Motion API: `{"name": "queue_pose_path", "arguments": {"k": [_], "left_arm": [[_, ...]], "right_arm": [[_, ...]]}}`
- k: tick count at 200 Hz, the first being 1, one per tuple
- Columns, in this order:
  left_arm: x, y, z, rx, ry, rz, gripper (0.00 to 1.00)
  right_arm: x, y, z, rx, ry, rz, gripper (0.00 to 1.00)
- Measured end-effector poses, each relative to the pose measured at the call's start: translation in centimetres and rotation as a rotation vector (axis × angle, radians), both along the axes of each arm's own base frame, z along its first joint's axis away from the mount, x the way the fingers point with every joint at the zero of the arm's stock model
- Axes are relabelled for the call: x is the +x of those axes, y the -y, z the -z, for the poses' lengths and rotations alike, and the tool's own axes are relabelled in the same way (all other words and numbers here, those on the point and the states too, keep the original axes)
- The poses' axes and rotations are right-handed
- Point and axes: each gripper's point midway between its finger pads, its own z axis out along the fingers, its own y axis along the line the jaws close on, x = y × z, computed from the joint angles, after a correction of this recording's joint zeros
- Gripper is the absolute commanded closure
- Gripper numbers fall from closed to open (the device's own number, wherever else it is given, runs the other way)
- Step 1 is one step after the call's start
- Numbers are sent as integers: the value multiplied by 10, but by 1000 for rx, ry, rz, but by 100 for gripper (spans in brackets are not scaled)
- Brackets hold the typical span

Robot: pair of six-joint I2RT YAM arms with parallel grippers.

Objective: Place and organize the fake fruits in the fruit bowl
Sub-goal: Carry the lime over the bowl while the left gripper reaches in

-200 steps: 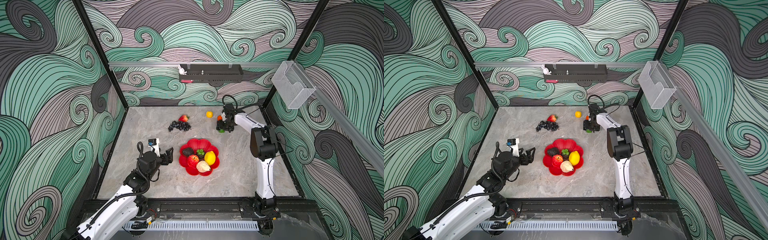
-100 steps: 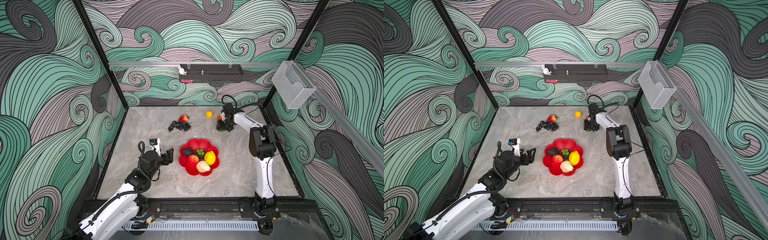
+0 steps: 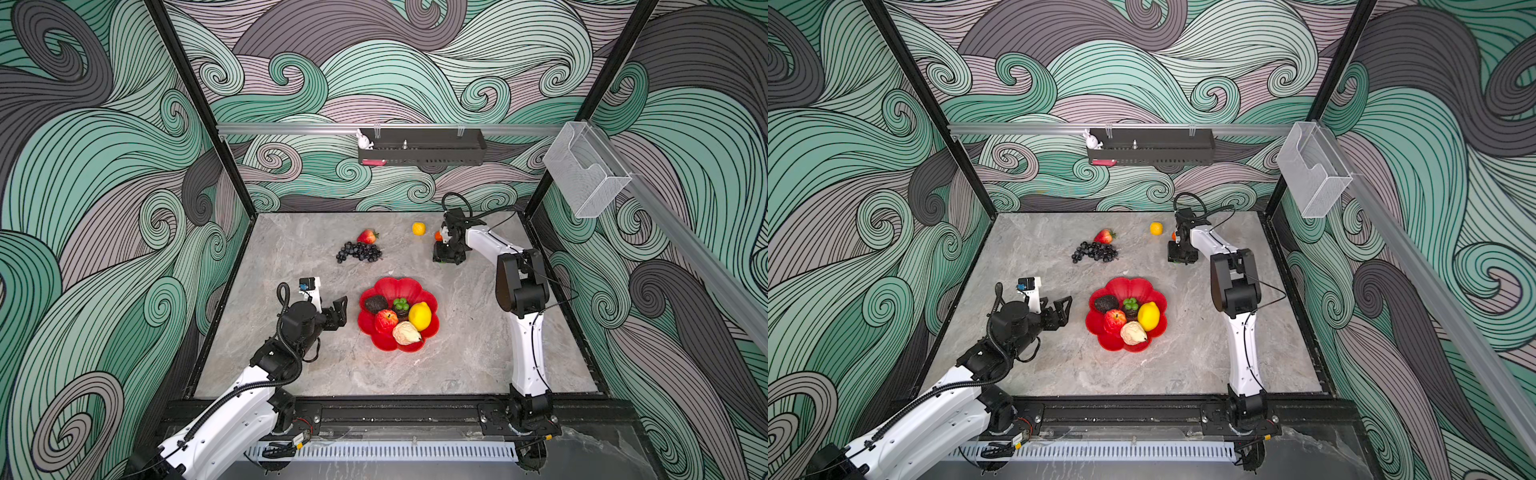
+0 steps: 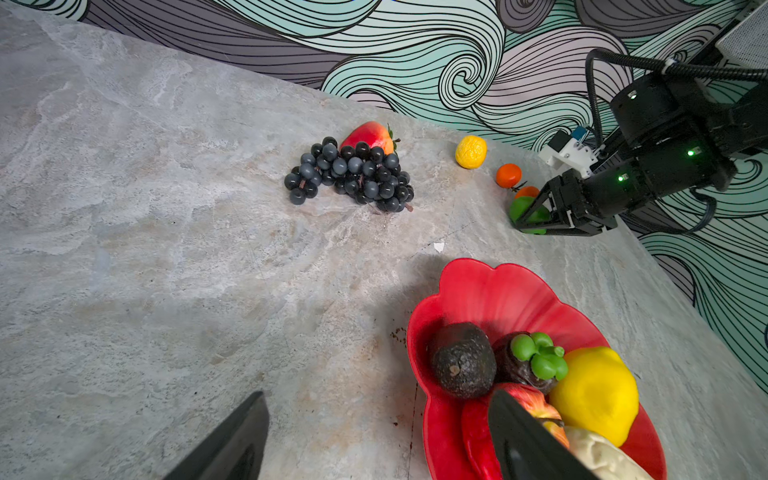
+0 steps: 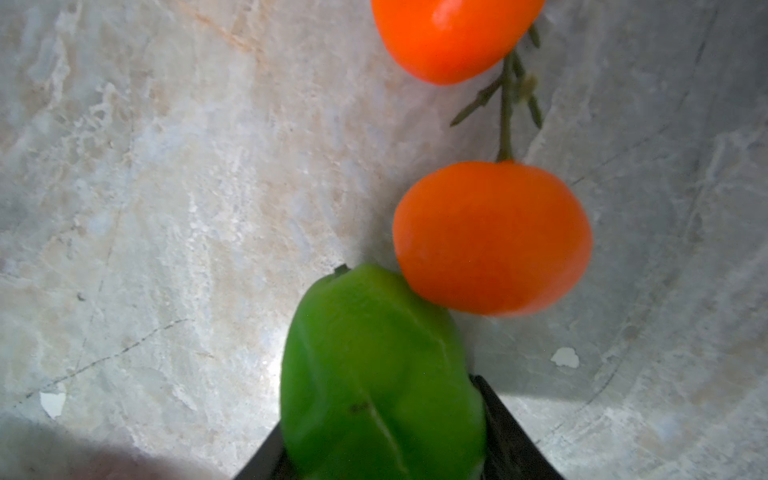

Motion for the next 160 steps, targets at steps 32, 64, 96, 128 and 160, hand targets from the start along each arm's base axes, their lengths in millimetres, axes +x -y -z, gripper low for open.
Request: {"name": "queue_pose_path", "arguments": {"k": [32,64,96,128,160], "left_arm": [[1,0,3,5,-10,0,15],[2,2,4,-9,-43,-7,16],[0,12,-5,-90,-93,13,16],[-4,33,-17,-192,-146,86,16],[-6,59,-23,-283,-213,186,16]], "right_arm": [[-9,-1,-3,4,0,-7,52],[-34,-13,-30,29,26,-36,52],[-67,-46,-81,118,122,-99,52],[-108,-83,-123,212,201,-190,54],[-150,-111,-145,278,226,-285,54]]}}
